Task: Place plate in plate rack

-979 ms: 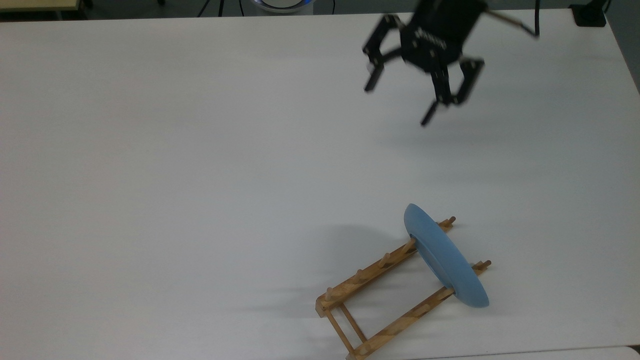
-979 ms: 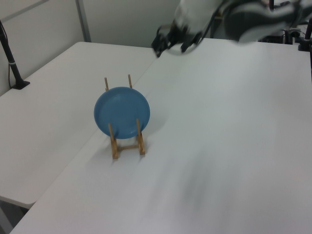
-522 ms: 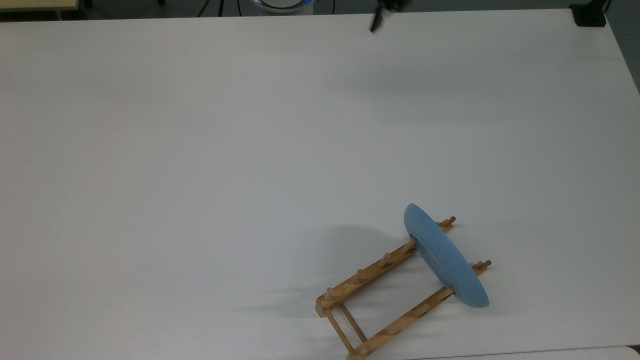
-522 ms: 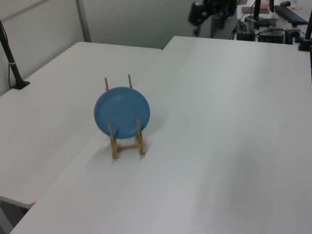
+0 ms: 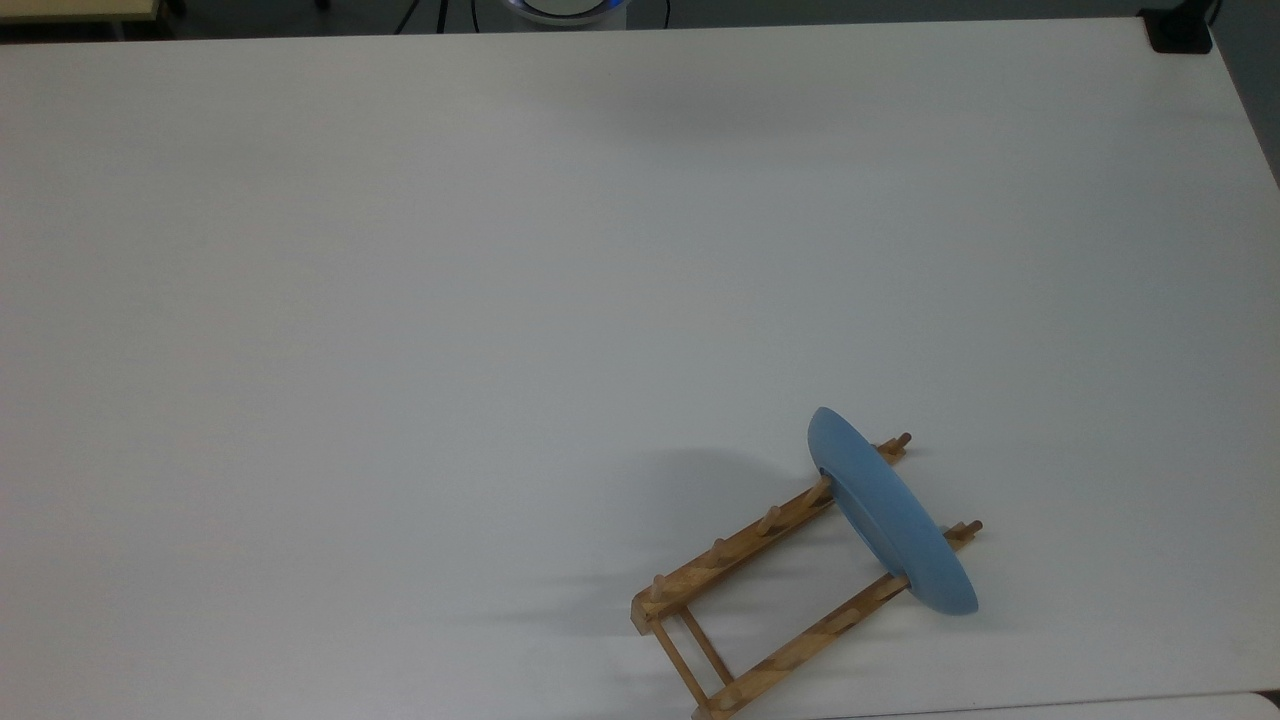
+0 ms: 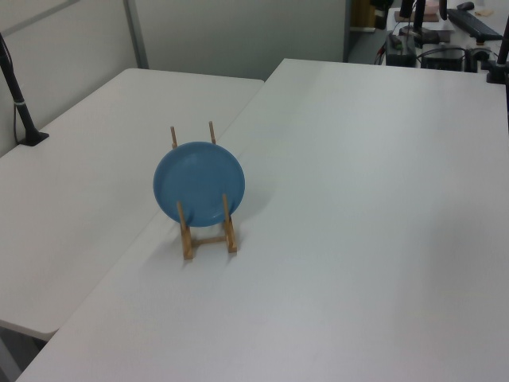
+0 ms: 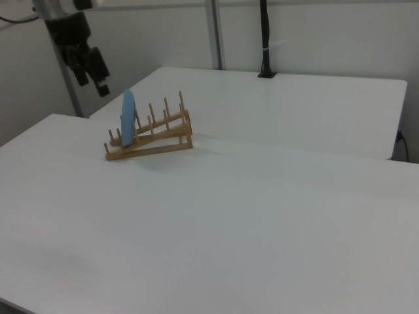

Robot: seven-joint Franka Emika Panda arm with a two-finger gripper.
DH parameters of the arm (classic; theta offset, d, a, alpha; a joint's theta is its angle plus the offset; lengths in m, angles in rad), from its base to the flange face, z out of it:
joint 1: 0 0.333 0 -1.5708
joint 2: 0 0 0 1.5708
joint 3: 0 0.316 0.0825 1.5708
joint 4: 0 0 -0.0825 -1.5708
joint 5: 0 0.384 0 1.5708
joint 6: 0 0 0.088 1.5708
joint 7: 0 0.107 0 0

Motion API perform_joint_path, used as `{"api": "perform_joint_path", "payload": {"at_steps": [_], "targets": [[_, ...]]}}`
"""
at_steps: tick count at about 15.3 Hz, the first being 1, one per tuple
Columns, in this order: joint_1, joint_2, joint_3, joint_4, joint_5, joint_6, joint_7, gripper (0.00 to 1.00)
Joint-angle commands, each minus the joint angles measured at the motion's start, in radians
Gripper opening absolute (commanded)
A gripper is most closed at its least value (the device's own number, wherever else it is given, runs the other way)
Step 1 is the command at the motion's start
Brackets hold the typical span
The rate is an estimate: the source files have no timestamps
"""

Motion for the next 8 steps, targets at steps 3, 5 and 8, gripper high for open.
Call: {"api": "perform_joint_path", "payload": {"at_steps": [3, 5, 8], "targets": [[-0.041, -0.001, -0.002, -0.101, 0.021, 0.119, -0.288, 1.0], [-0.05, 0.008, -0.004, -0.096, 0.021, 0.122, -0.322, 1.0], [-0.052, 0.012, -0.004, -0.098, 0.021, 0.125, -0.337, 1.0]]}}
